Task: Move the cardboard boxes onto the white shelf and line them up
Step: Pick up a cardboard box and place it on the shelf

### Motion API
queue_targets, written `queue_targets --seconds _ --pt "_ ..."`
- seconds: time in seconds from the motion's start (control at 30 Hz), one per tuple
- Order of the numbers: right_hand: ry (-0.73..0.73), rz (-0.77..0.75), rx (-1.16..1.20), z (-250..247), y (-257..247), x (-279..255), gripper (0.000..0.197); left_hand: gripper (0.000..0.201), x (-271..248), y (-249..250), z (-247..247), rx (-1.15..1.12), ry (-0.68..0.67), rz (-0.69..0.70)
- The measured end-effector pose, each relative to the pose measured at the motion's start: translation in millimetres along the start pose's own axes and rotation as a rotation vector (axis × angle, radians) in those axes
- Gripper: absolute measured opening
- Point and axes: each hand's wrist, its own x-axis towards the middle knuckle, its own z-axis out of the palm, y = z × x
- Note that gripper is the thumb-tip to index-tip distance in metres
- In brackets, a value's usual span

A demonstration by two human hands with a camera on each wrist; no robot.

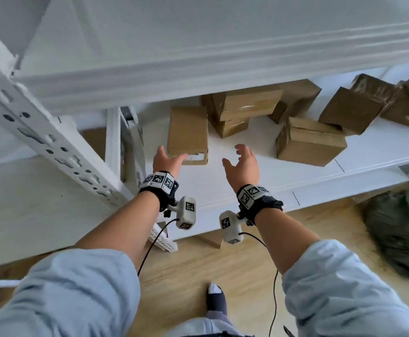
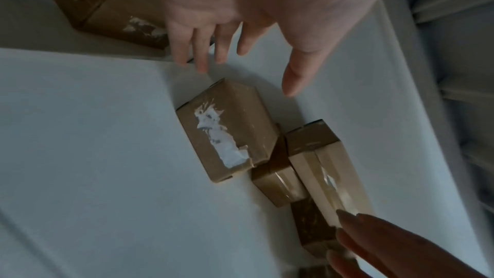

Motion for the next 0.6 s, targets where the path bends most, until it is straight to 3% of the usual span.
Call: queue_targets --seconds 0.3,0.6 --pt "-0.239 -0.055 0.016 58 -7 67 0.056 0.093 69 14 30 0.067 0.06 -0.083" --pt "-0.461 0.049 0.062 88 -3 87 0.071 0.084 89 1 46 0.087 0.019 -0.166"
